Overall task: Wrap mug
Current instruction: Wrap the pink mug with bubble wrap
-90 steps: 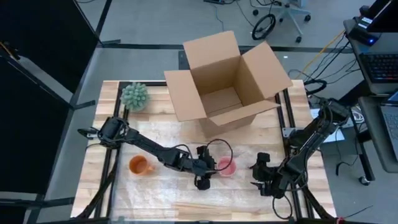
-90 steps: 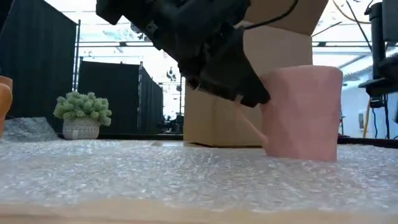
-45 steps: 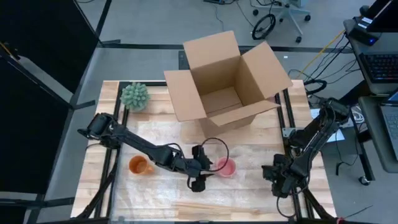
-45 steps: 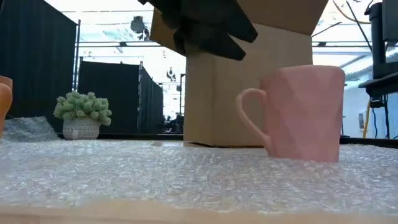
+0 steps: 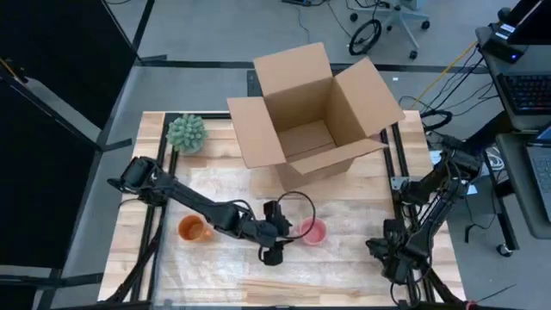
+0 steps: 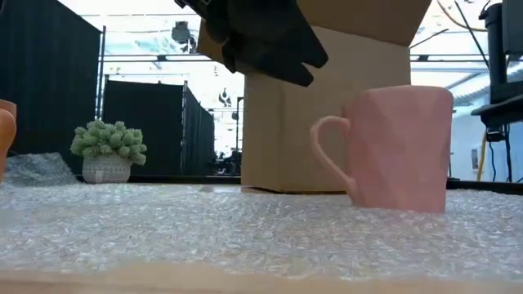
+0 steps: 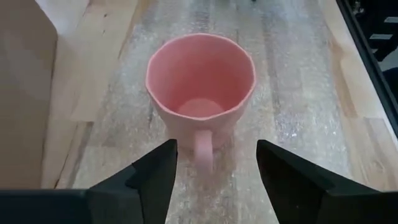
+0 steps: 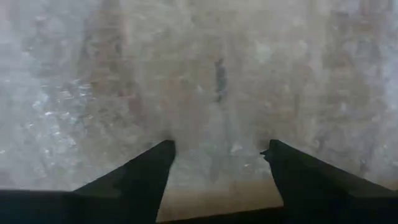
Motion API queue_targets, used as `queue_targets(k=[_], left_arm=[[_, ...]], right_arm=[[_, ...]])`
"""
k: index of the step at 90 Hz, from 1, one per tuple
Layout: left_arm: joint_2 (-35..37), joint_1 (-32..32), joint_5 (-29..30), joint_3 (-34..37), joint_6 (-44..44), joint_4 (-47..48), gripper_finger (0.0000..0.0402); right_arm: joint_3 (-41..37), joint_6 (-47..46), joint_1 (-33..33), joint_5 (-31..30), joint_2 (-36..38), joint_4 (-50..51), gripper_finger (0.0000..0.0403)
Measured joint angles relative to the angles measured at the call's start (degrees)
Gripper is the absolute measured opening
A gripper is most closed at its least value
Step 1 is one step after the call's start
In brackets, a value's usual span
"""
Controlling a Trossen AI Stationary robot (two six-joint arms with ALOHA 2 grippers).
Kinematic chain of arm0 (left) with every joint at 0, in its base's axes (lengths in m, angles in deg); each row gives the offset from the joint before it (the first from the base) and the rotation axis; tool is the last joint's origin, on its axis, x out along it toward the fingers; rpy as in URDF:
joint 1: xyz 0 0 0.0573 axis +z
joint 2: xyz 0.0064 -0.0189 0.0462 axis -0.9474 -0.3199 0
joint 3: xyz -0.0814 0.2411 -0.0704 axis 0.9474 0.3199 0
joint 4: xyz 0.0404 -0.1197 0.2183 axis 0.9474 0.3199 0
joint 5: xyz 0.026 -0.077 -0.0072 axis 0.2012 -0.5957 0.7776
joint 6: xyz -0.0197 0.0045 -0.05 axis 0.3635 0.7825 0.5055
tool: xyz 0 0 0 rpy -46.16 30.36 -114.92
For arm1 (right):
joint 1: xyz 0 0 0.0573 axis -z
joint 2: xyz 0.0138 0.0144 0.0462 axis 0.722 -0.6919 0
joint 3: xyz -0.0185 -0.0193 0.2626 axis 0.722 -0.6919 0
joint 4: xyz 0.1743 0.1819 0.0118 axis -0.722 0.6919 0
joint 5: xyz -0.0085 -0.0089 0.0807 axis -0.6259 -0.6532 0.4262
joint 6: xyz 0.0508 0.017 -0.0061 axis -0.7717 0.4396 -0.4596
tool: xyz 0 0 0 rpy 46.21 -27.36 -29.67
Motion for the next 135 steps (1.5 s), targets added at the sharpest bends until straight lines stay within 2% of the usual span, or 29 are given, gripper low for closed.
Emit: queue_targets(k=[15, 28, 37, 46, 65, 79, 93, 113, 135], left_arm=[[0.00, 0.01, 0.24, 0.02, 0.09, 0.01, 0.0207], [0.00, 0.06, 0.50, 0.02, 0.09, -0.23, 0.0207], [0.00, 0.08, 0.85, 0.04, 0.11, -0.23, 0.0207], [0.00, 0.10, 1.05, 0.04, 0.11, -0.27, 0.0207], [0.00, 0.12, 1.25, 0.07, 0.09, -0.40, 0.0207], [-0.02, 0.14, 1.27, 0.07, 0.08, -1.45, 0.0207], [-0.02, 0.17, 1.27, 0.07, -0.11, -2.90, 0.0207], [-0.04, 0.55, 1.27, 0.07, -0.09, -3.00, 0.0207], [-0.04, 0.68, 1.31, 0.51, -0.05, -3.25, 0.0207]], right_arm=[[-0.04, -0.12, 0.01, -3.50, 0.78, -2.89, 0.0135], [-0.31, -0.21, 0.11, -4.69, 2.54, -0.71, 0.0065], [0.39, -0.22, 0.13, -5.39, 5.00, 1.91, 0.0030], [1.84, -0.07, 0.21, -10.28, 7.43, 3.18, 0.0008], [3.74, 5.18, 2.99, -24.78, 11.24, 1.11, 0.0005], [3.76, 12.63, 6.95, -30.66, 11.24, -3.04, 0.0006], [3.76, 21.33, 11.12, -34.27, 11.17, -7.38, 0.0006], [3.76, 33.02, 16.71, -35.63, 11.17, -15.16, 0.0006], [3.76, 39.25, 21.06, -35.81, 11.17, -19.27, 0.0006]])
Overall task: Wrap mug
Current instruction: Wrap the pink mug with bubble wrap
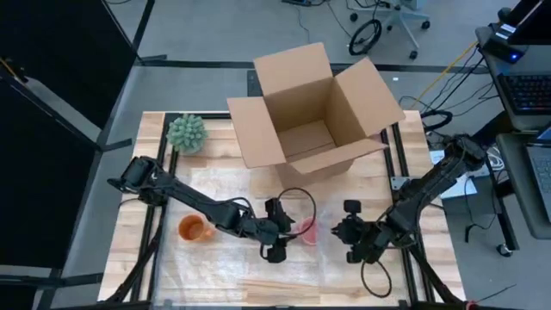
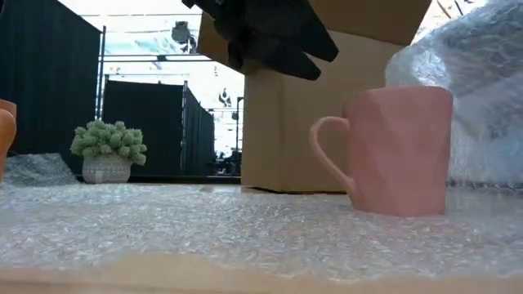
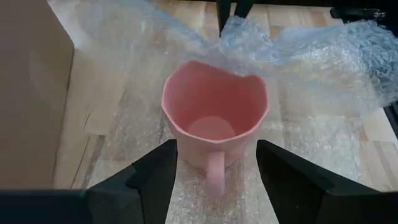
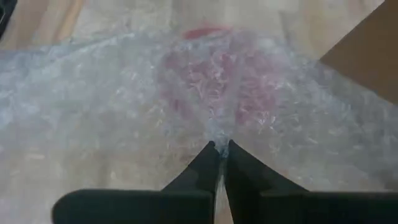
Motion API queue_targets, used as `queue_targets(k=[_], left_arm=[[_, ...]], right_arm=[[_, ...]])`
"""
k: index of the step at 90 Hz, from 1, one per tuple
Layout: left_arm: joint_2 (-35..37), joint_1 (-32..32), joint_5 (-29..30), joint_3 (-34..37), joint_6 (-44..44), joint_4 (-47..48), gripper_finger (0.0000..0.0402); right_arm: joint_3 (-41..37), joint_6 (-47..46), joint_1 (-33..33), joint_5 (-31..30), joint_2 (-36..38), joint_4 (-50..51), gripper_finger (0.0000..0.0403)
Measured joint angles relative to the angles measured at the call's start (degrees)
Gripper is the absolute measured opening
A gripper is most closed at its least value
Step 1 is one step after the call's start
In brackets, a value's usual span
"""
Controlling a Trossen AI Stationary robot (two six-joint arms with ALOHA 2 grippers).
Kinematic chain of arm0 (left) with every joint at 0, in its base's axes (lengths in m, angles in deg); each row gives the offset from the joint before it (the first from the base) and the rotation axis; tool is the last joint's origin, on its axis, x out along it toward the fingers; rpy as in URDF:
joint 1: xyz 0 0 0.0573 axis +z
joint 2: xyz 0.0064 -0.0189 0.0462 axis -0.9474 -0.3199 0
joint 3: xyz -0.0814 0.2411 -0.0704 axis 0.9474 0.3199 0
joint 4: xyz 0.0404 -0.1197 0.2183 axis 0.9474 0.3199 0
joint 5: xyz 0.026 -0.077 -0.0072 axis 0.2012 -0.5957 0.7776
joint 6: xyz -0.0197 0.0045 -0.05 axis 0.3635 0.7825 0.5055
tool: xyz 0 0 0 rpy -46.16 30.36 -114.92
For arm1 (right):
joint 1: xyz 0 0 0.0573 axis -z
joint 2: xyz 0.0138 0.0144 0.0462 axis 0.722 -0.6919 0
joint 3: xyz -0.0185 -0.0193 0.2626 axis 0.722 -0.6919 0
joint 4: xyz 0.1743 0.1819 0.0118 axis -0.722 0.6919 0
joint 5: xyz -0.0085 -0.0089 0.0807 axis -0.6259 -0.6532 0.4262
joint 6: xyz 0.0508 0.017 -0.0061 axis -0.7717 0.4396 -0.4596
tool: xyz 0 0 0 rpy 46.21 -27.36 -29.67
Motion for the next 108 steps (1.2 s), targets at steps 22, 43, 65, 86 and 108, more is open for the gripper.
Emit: queue_targets(k=[22, 43, 65, 86, 108], left_arm=[[-0.02, 0.43, 0.20, 0.58, 0.09, -1.32, 0.0207], [-0.02, 0.58, 0.17, 0.58, 0.09, -1.63, 0.0207], [-0.02, 0.60, 0.17, 0.58, 0.09, -2.34, 0.0207], [-0.02, 1.79, 1.78, 0.61, 0.44, -11.13, 0.0207], [-5.49, 4.44, -0.82, 0.33, 6.14, -9.90, 0.0207]], right_arm=[[0.00, 6.92, 4.06, -1.65, -0.57, -8.67, 0.0032], [0.00, 12.45, 8.67, -1.18, -6.18, -18.28, 0.0117], [0.02, 18.34, 11.36, 0.87, -8.72, -23.95, 0.0186], [0.02, 19.51, 12.87, 3.73, -8.72, -23.83, 0.0201], [0.02, 21.27, 12.87, 3.68, -8.72, -23.56, 0.0201]])
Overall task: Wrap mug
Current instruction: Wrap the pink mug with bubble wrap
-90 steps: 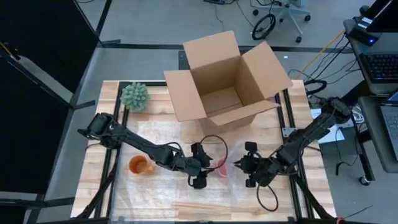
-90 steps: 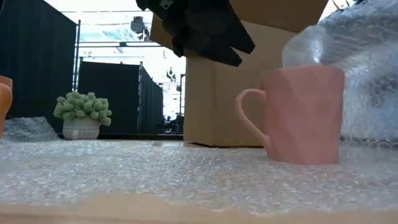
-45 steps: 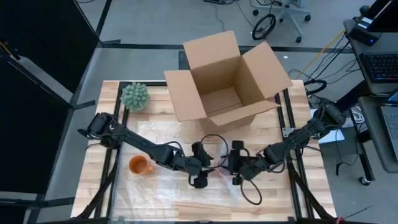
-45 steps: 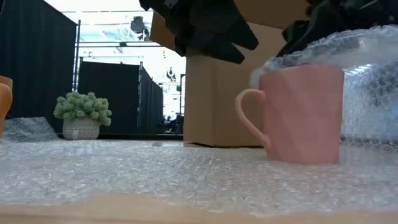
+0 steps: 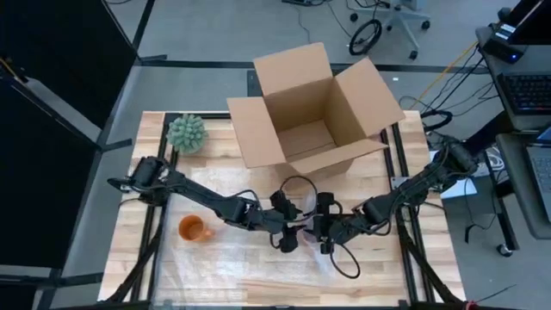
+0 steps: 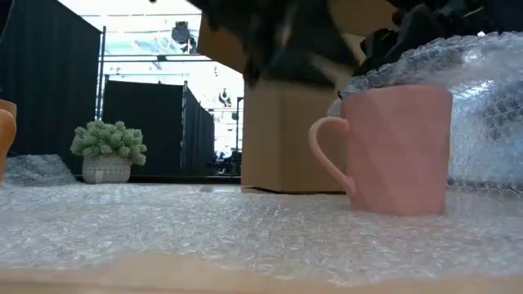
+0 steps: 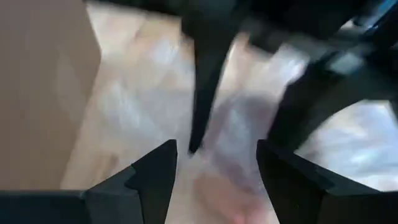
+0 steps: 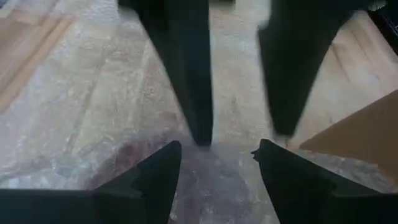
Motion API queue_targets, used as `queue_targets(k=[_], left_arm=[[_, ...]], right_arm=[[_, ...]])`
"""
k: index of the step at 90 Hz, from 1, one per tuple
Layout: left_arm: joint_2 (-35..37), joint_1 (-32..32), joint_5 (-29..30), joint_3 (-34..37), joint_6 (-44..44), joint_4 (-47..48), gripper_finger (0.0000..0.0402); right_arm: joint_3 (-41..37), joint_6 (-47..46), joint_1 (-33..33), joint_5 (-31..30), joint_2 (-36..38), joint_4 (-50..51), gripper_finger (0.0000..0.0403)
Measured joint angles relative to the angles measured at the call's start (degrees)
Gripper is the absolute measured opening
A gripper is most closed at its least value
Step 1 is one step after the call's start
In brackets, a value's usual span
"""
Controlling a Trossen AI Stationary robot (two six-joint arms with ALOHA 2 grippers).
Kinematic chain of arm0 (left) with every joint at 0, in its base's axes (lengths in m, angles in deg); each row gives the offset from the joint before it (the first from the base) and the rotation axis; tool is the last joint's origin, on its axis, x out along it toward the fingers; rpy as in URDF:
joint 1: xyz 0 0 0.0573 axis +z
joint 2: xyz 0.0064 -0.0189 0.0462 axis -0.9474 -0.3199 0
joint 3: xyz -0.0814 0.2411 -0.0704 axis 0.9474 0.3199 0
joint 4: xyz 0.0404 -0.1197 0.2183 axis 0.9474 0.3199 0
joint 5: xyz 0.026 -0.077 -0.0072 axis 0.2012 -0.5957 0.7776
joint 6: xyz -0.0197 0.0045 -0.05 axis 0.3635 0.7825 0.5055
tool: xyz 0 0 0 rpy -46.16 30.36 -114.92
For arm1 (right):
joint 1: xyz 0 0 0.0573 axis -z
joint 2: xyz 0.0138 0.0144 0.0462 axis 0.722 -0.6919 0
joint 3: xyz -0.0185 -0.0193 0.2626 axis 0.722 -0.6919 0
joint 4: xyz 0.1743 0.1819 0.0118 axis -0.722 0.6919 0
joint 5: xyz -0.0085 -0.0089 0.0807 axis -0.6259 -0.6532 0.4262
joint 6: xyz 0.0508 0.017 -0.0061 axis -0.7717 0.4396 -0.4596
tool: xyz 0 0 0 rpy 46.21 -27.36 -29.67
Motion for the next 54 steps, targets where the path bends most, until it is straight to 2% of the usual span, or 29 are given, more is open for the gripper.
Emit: queue_targets(k=[33, 43, 54], left_arm=[[-1.84, 0.27, -1.43, -0.31, 1.47, 0.46, 0.0207], [-1.86, 0.27, -1.47, -0.31, 1.47, 0.61, 0.0207], [-1.86, 0.27, -1.51, -0.31, 1.42, 0.68, 0.0207]], right_arm=[[0.23, 2.45, -0.12, 0.07, 1.54, 1.83, 0.0201], [3.70, -1.44, -0.50, -0.29, 4.10, 8.41, 0.0201], [9.13, -7.33, -0.52, -0.24, 6.81, 22.08, 0.0201]])
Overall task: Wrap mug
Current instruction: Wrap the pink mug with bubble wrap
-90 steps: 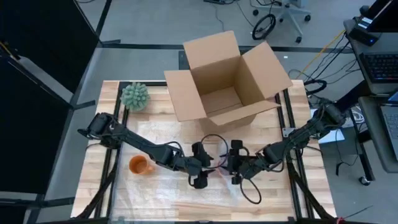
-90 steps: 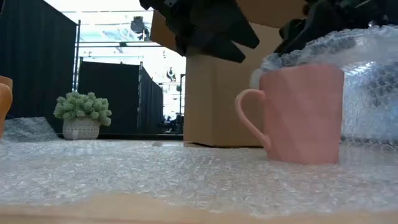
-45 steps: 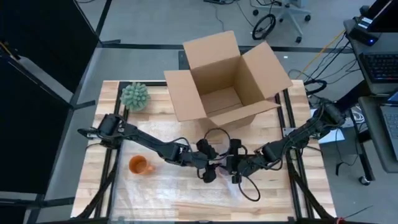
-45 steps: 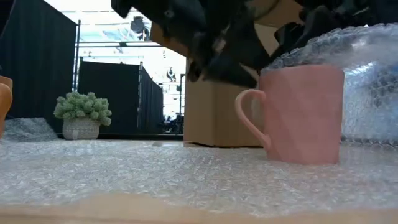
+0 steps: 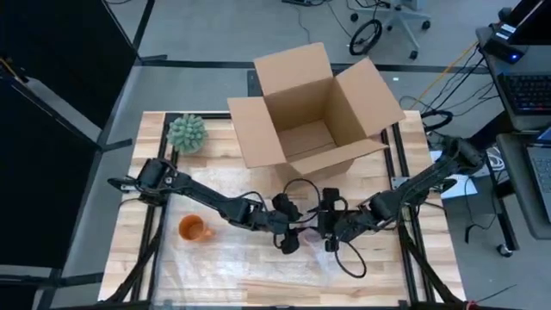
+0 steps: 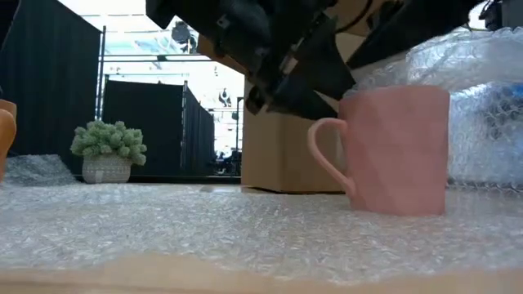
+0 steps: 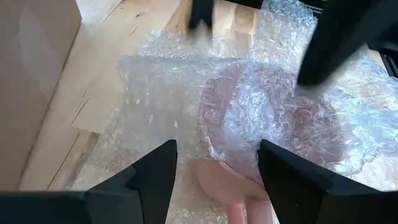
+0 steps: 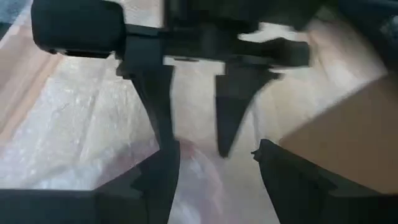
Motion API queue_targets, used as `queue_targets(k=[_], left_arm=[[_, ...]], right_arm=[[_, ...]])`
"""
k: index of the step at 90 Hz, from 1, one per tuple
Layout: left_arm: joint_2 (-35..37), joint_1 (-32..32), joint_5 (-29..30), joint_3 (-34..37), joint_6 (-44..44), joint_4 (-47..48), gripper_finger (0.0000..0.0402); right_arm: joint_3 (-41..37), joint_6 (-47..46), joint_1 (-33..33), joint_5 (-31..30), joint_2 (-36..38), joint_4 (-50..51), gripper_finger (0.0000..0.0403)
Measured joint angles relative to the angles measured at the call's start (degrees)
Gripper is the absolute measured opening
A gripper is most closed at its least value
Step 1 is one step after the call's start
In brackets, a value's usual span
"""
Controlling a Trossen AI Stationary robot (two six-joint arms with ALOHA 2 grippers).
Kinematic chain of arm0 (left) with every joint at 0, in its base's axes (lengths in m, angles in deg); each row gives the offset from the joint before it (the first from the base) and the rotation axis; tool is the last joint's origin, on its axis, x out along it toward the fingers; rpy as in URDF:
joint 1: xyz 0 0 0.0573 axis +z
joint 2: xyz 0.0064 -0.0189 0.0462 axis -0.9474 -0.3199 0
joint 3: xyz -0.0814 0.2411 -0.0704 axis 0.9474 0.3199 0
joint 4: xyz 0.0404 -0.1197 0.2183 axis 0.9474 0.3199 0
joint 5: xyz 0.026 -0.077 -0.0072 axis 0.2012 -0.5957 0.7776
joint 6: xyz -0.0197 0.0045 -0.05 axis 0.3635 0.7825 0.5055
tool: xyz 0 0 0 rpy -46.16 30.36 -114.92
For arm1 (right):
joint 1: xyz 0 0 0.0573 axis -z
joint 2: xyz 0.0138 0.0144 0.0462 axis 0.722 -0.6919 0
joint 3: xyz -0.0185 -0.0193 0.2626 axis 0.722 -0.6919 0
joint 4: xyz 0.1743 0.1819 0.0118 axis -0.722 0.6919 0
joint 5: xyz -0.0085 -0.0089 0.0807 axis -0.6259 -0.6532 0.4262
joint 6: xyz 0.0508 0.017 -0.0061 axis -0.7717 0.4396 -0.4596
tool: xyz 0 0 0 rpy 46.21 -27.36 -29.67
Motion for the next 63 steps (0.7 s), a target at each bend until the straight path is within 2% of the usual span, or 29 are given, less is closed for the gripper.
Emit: queue_targets(k=[7, 14, 24, 37, 43, 50, 63], left_arm=[[0.00, 0.00, 0.00, 0.00, 0.00, 0.00, 0.0207], [-0.02, 0.00, -0.02, 0.00, -0.01, 0.01, 0.0207], [-0.02, 0.00, -0.02, 0.00, -0.17, 0.04, 0.0207], [-0.04, 0.00, -0.02, 0.00, -0.22, 0.04, 0.0207], [-0.05, 0.00, -0.02, 0.00, -0.35, 0.04, 0.0207], [-0.07, 0.00, -0.02, 0.00, -0.37, 0.04, 0.0207], [-0.09, 0.00, 0.00, 0.07, -0.39, -0.52, 0.0207]], right_arm=[[2.61, -6.26, 0.26, 0.55, 1.09, 9.28, 0.0201], [3.72, -12.42, 0.99, 3.63, 1.50, 17.42, 0.0201], [3.72, -19.76, 1.17, 7.70, 1.50, 27.17, 0.0201], [3.23, -26.05, -1.62, 8.95, 1.50, 36.60, 0.0201], [1.99, -28.31, -3.60, 9.22, 1.50, 36.21, 0.0201], [-0.38, -29.27, -5.46, 9.46, 1.48, 30.14, 0.0201], [-1.22, -25.86, -6.84, 7.73, 1.45, 20.32, 0.0201]])
